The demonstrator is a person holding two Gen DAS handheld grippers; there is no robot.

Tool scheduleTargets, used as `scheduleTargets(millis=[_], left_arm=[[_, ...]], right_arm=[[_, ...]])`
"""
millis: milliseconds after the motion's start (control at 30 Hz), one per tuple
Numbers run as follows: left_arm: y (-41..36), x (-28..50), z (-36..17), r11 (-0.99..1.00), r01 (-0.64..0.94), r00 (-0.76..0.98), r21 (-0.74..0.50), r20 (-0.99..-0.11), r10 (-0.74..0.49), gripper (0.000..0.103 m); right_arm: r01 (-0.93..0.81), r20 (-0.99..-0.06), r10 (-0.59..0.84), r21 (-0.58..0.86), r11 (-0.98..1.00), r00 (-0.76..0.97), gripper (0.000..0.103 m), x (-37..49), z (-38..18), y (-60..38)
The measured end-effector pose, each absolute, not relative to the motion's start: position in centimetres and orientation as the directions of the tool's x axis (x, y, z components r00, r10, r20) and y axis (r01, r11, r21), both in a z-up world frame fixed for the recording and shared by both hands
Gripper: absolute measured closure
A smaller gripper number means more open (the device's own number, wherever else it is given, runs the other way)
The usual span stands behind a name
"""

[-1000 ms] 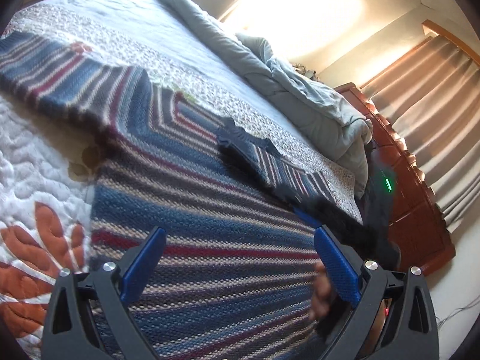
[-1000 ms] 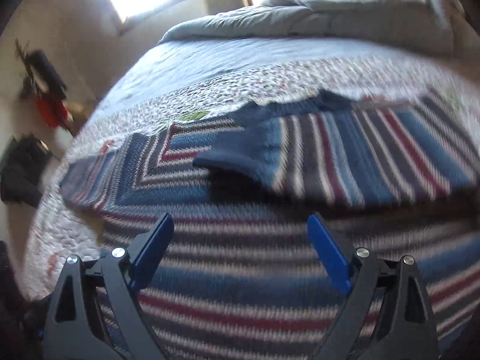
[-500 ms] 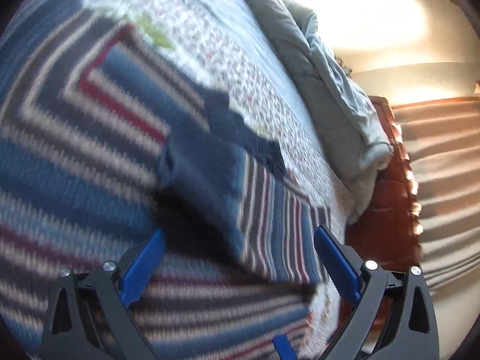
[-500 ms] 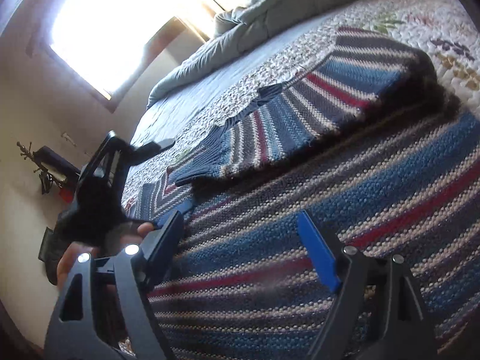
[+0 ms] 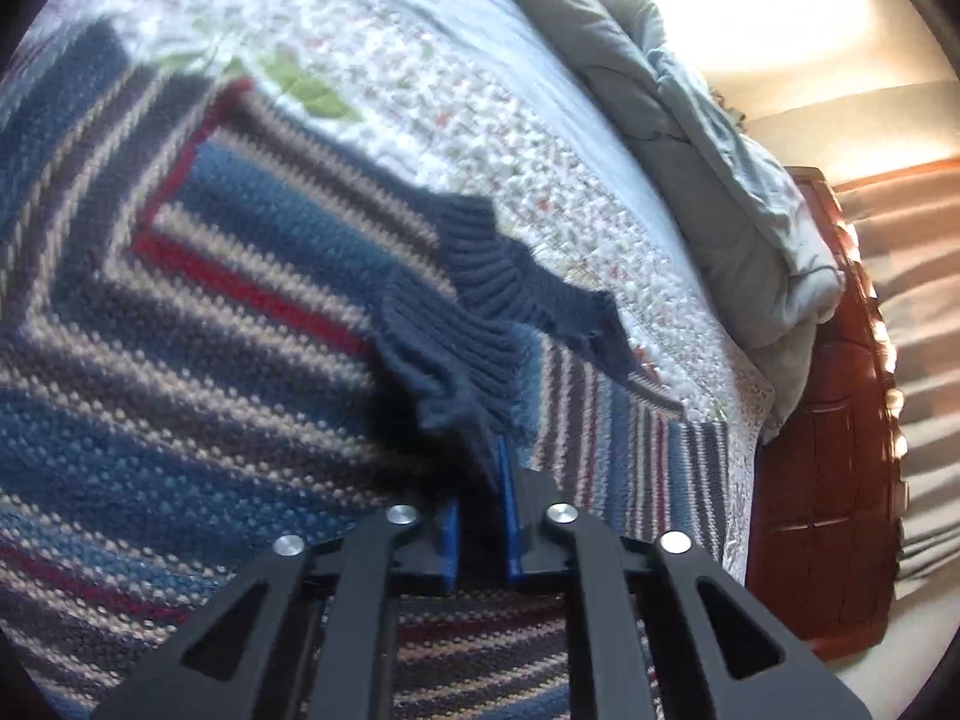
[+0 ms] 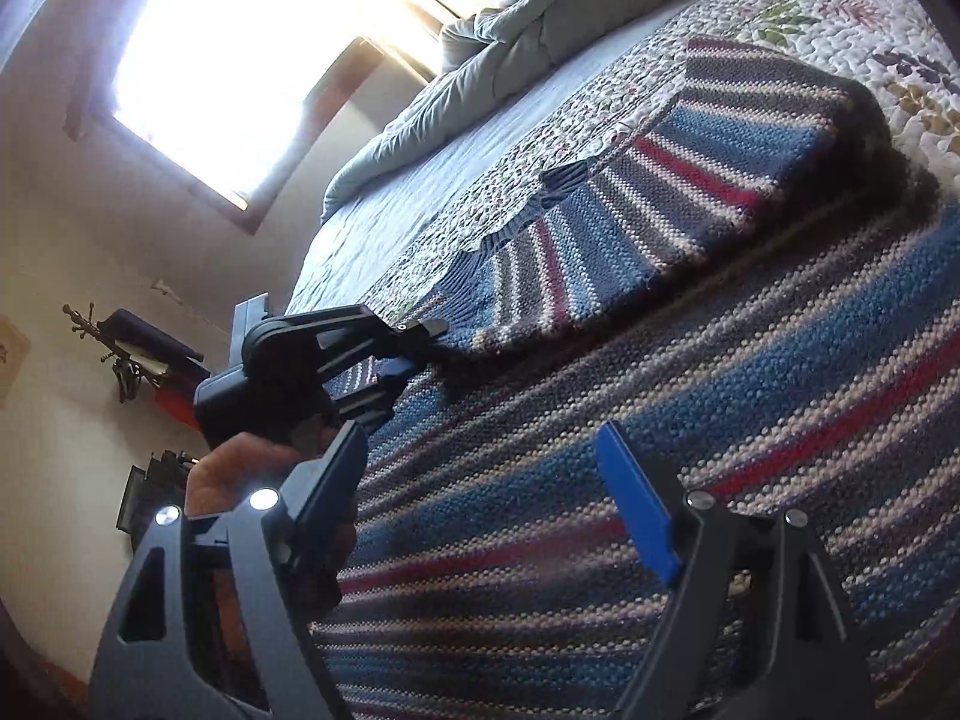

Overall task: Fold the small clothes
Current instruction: 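Grasp the other sleeve cuff with the left tool, then lay the held cuff across the sweater body and open the left tool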

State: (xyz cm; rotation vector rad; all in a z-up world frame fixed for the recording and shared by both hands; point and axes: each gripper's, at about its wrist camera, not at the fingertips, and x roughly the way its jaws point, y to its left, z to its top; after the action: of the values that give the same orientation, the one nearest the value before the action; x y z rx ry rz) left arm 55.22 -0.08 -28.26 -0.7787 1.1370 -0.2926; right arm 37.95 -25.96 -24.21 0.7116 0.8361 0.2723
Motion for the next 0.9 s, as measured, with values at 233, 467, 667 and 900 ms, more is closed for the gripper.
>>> scheduleTargets(millis=[233,467,667,900], left_arm=[[-0.2,55.4,-22.3,0.763,0.006,0.49,-0.647,-0.663,-0.566,0.095],[3.7,54.8,-22.7,0.767,-0.027,0.487,-0.642,-0.678,-0.55,0.095],[6.3,54.0,-26.7,0.744,-0.102,0.461,-0.66,-0.695,-0.552,0.095],[7.9,52.9,-30.5,0.722,-0.157,0.421,-0.674,-0.706,-0.569,0.091]], right_arm=[[0.046,-0.587,0.493,0.671,0.74,0.642,0.024,38.1,-24.5,-25.4],[0.031,-0.593,0.5,0.664,0.747,0.632,0.024,38.1,-24.5,-24.5],[0.031,-0.601,0.498,0.657,0.754,0.626,0.024,38.2,-24.7,-24.1],[0.032,-0.606,0.496,0.653,0.757,0.621,0.024,38.6,-24.9,-24.1]])
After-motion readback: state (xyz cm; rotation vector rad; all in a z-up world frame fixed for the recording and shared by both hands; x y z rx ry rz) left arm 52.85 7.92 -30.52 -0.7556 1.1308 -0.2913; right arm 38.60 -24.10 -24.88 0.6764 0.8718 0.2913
